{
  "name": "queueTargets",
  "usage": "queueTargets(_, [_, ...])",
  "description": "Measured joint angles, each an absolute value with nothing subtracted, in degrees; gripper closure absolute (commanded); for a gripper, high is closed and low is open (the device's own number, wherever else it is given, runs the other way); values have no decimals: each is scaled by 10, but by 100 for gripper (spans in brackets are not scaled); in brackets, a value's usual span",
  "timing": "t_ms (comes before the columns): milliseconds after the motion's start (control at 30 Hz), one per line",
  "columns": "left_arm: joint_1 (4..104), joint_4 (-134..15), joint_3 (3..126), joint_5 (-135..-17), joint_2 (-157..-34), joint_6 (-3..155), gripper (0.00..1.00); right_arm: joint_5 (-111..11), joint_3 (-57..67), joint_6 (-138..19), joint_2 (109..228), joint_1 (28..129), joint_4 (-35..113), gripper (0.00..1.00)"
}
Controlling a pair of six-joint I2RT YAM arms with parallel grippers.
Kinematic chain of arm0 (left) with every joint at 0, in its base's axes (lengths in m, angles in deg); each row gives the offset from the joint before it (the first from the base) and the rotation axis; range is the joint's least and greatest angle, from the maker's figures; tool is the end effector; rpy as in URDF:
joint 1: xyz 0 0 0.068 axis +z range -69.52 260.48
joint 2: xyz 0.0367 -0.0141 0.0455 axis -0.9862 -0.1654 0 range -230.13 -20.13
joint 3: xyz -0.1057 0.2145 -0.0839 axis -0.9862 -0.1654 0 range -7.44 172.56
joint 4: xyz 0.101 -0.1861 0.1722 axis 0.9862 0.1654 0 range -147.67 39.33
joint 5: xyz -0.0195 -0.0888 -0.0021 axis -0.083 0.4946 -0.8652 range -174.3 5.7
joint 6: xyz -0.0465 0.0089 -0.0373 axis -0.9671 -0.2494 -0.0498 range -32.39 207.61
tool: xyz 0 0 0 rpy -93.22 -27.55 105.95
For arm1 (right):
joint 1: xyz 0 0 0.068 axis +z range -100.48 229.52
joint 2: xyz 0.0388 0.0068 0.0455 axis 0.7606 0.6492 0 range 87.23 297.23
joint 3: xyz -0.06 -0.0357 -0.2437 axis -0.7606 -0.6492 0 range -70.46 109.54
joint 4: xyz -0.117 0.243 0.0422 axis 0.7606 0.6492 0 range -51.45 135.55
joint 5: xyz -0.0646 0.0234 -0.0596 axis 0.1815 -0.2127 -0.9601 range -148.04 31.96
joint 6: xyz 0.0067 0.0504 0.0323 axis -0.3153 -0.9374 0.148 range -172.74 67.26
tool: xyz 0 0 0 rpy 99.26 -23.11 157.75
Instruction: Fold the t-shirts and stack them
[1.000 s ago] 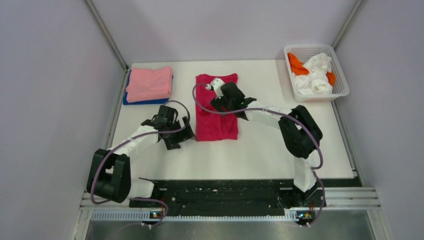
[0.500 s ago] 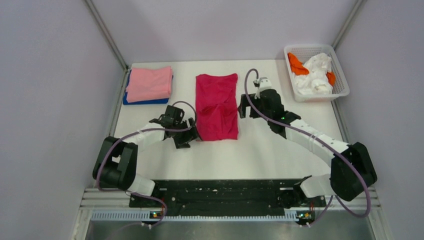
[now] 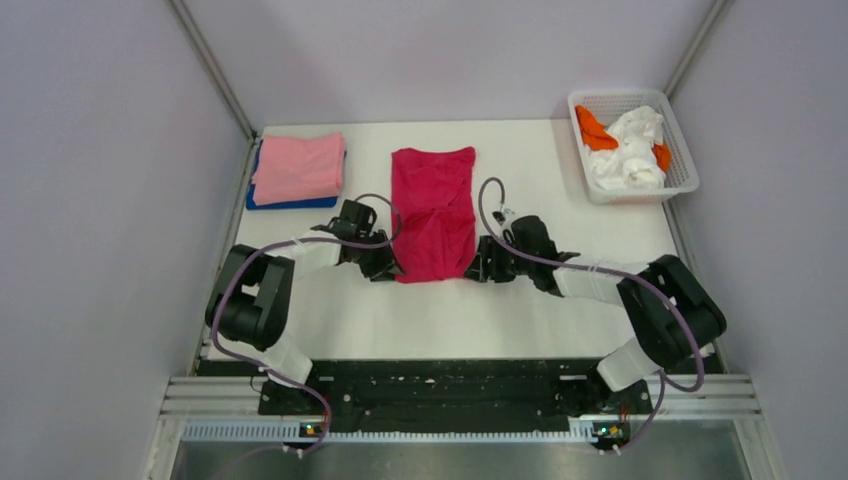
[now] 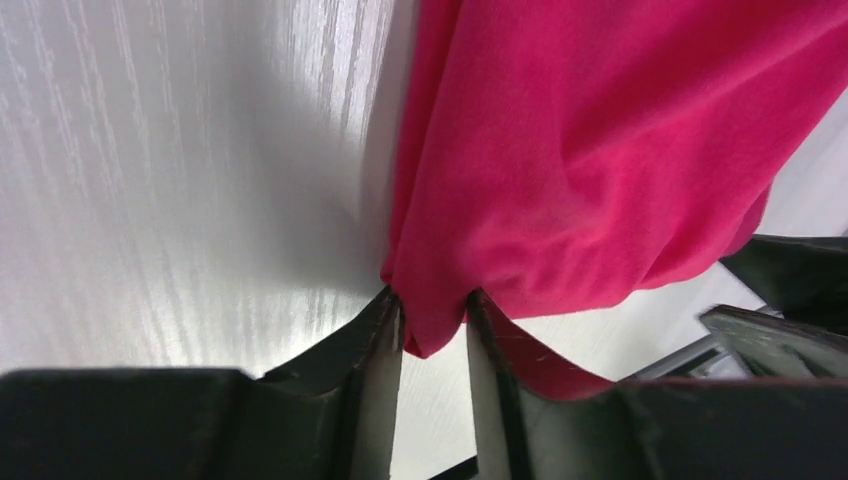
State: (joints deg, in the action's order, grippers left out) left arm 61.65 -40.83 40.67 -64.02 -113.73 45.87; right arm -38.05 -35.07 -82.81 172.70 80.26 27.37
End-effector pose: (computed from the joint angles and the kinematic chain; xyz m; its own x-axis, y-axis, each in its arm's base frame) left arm 0.2905 -0.1154 0.1129 -0.9284 -0.3433 -0.1421 -0.2186 0.8140 -0.5382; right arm 0.2518 0.1674 0.1251 -0.8224 0.0587 -0.5659 -0.3431 0.7422 0.5757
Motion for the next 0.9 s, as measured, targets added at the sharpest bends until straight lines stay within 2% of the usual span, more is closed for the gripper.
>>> queueTargets(33, [616, -409, 411, -641, -1143, 458, 89, -376, -349, -829, 1742, 803, 266, 51])
queueTargets(67, [616, -410, 415, -643, -1148, 457, 100, -374, -347, -829, 1753, 803, 262, 54])
queueTargets(167, [617, -411, 423, -642, -1163, 455, 100, -364, -335, -834, 1795, 802, 247, 67])
queueTargets(300, [616, -413, 425, -645, -1164, 456, 100, -361, -330, -839, 1814, 803, 235, 96])
queueTargets(333, [616, -414, 424, -645, -1163, 456, 100, -361, -330, -837, 1816, 803, 235, 100])
queueTargets(633, [615, -395, 415, -691, -1136, 469, 100, -362, -330, -828, 1803, 803, 266, 100])
queueTargets(767, [614, -361, 382, -731, -1074, 486, 100, -365, -342, -813, 1732, 803, 340, 100])
queueTargets(900, [610, -345, 336, -723, -1013, 488, 100, -337, -381, -809, 1646, 807, 375, 100])
